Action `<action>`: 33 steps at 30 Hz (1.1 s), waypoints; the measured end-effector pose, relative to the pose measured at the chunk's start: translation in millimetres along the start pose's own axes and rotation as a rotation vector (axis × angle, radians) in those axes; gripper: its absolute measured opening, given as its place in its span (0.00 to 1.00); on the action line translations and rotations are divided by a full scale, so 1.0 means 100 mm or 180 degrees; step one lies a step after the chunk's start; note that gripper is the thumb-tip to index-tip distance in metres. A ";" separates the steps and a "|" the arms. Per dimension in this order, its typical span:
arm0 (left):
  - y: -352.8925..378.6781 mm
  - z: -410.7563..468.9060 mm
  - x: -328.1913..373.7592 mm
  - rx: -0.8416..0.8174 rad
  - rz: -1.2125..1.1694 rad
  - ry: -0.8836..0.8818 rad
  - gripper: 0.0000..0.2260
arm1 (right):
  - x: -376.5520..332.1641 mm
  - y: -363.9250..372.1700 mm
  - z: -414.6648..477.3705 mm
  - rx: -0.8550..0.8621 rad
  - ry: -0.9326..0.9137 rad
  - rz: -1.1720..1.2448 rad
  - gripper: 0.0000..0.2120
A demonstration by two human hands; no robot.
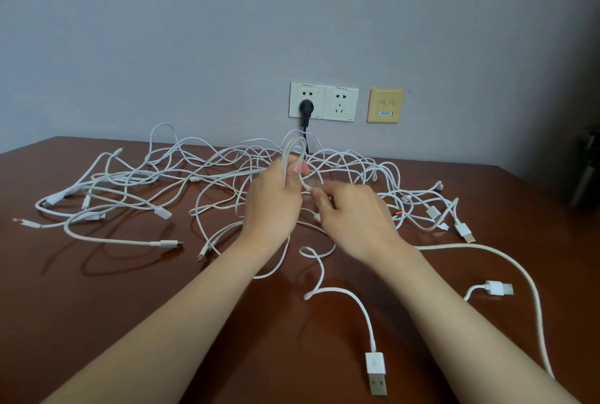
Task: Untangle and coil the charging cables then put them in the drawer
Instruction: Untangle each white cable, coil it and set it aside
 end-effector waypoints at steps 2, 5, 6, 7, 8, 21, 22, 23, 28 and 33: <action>0.01 0.00 -0.04 -0.0057 0.0305 0.0036 0.10 | -0.01 0.01 -0.01 0.0040 -0.0078 -0.0103 0.14; 0.06 0.01 -0.08 -0.0229 -0.0662 -0.0389 0.14 | -0.01 0.01 -0.01 0.0083 -0.0097 -0.0032 0.11; 0.08 0.02 -0.08 -0.0304 -0.1197 -0.0673 0.14 | 0.00 0.01 0.00 0.0073 -0.0091 0.0004 0.10; 0.10 0.02 -0.07 -0.0402 -0.1741 -0.0990 0.14 | 0.02 0.02 0.00 0.0032 -0.0073 0.0026 0.10; 0.10 0.02 -0.06 -0.0484 -0.2205 -0.1277 0.13 | 0.05 0.04 0.01 -0.0023 -0.0045 0.0031 0.10; -0.01 0.12 -0.11 -0.0245 -0.3624 -0.2064 0.13 | 0.02 -0.20 0.00 -0.0280 -0.0344 -0.0189 0.11; -0.01 0.12 -0.10 -0.0264 -0.3605 -0.2060 0.13 | 0.00 -0.18 0.00 -0.0280 -0.0507 -0.0305 0.10; -0.02 0.12 -0.10 -0.0286 -0.3565 -0.2049 0.13 | 0.00 -0.16 0.00 -0.0243 -0.0674 -0.0453 0.08; -0.02 0.09 -0.04 -0.0495 -0.3069 -0.1816 0.14 | 0.03 -0.10 0.02 0.0374 -0.1269 -0.1041 0.03; 0.00 0.06 -0.03 -0.0586 -0.2505 -0.1568 0.15 | -0.03 -0.08 0.00 0.0380 -0.1610 -0.0902 0.03</action>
Point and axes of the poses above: each hand's wrist, its own z-axis towards the middle knuckle, its own y-axis out of the palm, x = y × z, the point moved 3 cm from there along z, towards the middle knuckle, and after that the axes turned 9 degrees about z, right-handed, at the moved point
